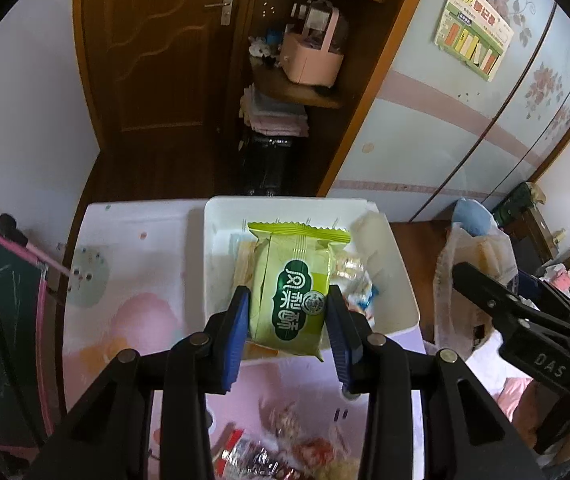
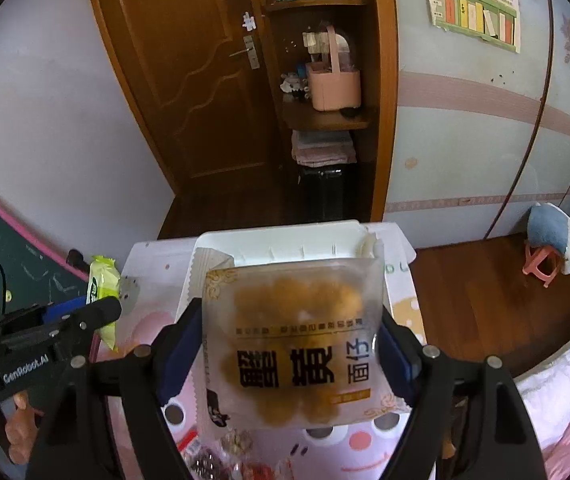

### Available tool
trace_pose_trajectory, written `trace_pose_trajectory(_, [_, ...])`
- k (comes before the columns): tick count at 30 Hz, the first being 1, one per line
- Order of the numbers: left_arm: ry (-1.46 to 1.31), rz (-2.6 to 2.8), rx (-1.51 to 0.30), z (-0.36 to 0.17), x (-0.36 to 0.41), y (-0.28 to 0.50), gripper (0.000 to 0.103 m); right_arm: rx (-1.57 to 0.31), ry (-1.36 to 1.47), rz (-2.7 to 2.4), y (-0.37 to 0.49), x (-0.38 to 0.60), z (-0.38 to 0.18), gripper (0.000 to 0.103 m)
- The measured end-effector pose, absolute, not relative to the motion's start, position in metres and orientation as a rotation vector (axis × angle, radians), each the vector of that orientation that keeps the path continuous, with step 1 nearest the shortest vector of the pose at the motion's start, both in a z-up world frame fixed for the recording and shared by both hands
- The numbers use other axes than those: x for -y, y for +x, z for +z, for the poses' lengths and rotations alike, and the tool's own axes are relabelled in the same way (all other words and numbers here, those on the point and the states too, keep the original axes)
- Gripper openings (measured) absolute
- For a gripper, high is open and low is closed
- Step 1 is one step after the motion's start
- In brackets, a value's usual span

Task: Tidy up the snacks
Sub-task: 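Carry both packs into the white basket and open both tools, then withdraw both tools from the basket toward the remaining snacks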

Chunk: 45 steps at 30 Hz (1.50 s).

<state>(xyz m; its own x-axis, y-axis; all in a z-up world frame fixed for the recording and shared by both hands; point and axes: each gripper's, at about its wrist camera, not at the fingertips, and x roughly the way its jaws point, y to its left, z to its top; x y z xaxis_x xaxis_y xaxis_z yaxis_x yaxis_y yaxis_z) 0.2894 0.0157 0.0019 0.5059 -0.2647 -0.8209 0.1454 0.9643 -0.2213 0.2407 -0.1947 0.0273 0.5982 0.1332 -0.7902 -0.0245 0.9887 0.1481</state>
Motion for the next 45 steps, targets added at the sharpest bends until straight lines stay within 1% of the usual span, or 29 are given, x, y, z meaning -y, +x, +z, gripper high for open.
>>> trace_pose_trajectory(8, [-0.088,-0.22,-1.0,-0.005,0.006,0.329,0.036,-0.918,0.093,0.07,0.285,0.195,0.022,0.081])
trace_pose_trajectory(14, [-0.081,-0.192,-1.022,-0.021,0.014,0.356,0.036,-0.939,0.089,0.073,0.31,0.196,0.012,0.082])
trace_pose_trajectory(17, [-0.058,-0.176,-1.028,-0.029,0.019,0.362,0.037,-0.973,0.108,0.087,0.321,0.199,0.003,0.084])
trace_pose_trajectory(18, [-0.049,-0.167,-1.032,-0.032,0.02,0.364,0.037,-0.982,0.117,0.092,0.324,0.2,0.001,0.086])
trace_pose_trajectory(20, [-0.041,-0.158,-1.034,-0.036,0.021,0.365,0.051,-1.009,0.14,0.103,0.332,0.202,-0.006,0.087])
trace_pose_trajectory(21, [-0.042,-0.149,-1.032,-0.038,0.021,0.366,0.071,-1.016,0.144,0.104,0.334,0.203,-0.008,0.087])
trace_pose_trajectory(22, [-0.044,-0.139,-1.023,-0.038,0.02,0.366,0.082,-1.019,0.149,0.103,0.335,0.204,-0.01,0.087])
trace_pose_trajectory(23, [-0.047,-0.124,-1.002,-0.037,0.019,0.365,0.083,-1.006,0.152,0.101,0.336,0.204,-0.01,0.088])
trace_pose_trajectory(27, [-0.031,-0.101,-1.001,-0.04,0.015,0.363,0.083,-0.962,0.155,0.098,0.333,0.206,-0.006,0.094])
trace_pose_trajectory(31, [-0.032,-0.084,-1.009,-0.042,0.01,0.358,0.083,-0.955,0.149,0.103,0.33,0.205,-0.006,0.094])
trace_pose_trajectory(36, [-0.029,-0.074,-1.02,-0.042,0.005,0.346,0.083,-0.99,0.15,0.11,0.326,0.207,-0.012,0.094])
trace_pose_trajectory(45, [0.005,-0.084,-1.004,-0.034,-0.001,0.312,0.083,-1.008,0.142,0.084,0.29,0.204,-0.011,0.094])
